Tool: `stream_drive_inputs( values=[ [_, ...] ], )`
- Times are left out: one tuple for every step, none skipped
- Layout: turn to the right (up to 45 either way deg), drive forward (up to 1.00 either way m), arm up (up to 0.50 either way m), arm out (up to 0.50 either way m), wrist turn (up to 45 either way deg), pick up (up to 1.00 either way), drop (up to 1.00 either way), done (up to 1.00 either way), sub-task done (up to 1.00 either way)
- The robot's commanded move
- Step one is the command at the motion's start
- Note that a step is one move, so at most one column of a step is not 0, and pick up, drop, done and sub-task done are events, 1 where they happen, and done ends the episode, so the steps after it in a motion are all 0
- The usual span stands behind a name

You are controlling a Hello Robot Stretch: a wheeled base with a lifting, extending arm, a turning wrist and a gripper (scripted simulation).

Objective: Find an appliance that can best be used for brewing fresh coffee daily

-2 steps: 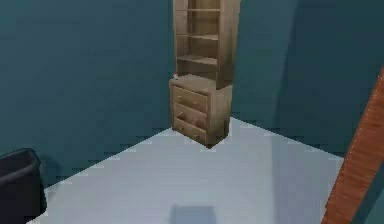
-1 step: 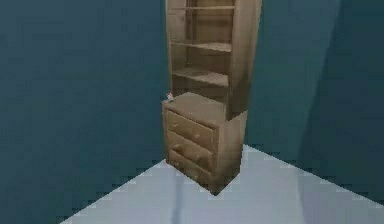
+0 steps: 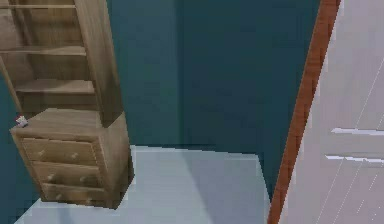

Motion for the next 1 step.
stream_drive_inputs(
  values=[
    [0.0, 0.30, 0.00, 0.00, 0.0, 0.00, 0.00, 0.00, 0.00]
  ],
)
